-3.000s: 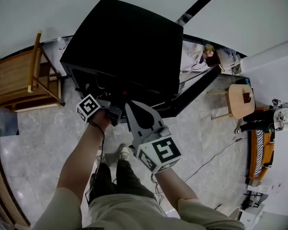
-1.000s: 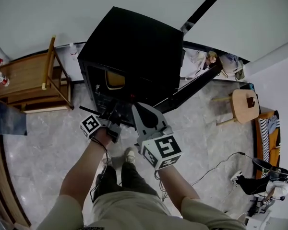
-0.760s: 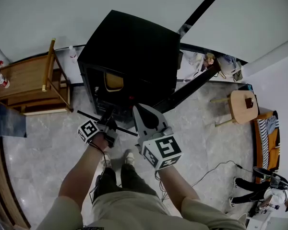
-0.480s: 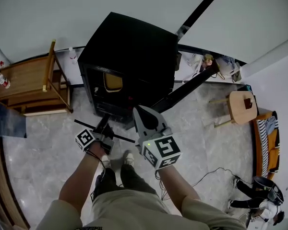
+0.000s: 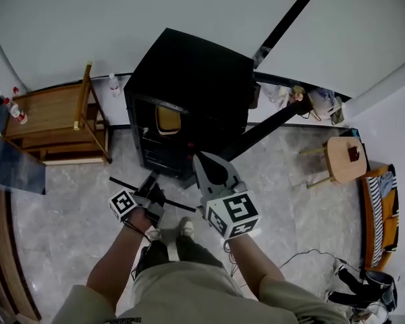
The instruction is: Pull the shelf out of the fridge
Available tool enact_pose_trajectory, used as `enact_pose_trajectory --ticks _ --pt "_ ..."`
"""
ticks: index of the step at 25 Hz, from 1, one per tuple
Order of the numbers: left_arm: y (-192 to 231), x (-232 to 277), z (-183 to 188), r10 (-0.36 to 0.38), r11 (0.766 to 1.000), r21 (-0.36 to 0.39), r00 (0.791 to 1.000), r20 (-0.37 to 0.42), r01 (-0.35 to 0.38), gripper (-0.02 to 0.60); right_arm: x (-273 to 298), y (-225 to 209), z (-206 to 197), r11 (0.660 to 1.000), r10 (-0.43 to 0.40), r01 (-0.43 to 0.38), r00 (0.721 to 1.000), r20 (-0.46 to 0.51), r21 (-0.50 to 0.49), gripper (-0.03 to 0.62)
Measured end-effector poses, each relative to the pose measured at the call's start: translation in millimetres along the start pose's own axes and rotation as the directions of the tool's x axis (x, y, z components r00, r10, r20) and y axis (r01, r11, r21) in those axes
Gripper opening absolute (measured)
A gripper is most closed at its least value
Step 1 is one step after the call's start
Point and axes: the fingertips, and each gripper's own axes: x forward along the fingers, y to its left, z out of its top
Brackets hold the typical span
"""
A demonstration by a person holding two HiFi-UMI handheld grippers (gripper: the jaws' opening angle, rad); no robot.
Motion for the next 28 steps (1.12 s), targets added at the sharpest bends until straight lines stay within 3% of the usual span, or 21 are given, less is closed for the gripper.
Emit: enact_pose_trajectory --ticks 9,15,24,28 --pt "-50.9 -33.0 1.2 0.040 0.999 -0.016 0.999 0.024 -0.040 0.011 -11.7 3.2 26.3 1.000 0.020 -0.021 0.999 0.046 0.008 -0.003" --pt "-101.7 -52.4 14.0 0.044 0.999 -0.004 0.998 0.054 -0.044 0.011 -25.8 0.9 65.2 1.000 0.022 -0.020 0.992 0.123 -0.012 -0.003" --pt "-194.8 -59.9 36.2 -0.021 0.998 0.066 0.993 0.117 0.013 0.011 -50.5 -9.9 120.0 0.999 0.014 -0.004 0.972 0.233 -0.044 -0.003" --pt "-239.6 -52.8 46.3 -0.088 0.992 0.098 0.985 0.149 0.074 0.011 -62.0 -18.1 143.6 0.998 0.003 0.016 0.957 0.289 -0.063 -0.003"
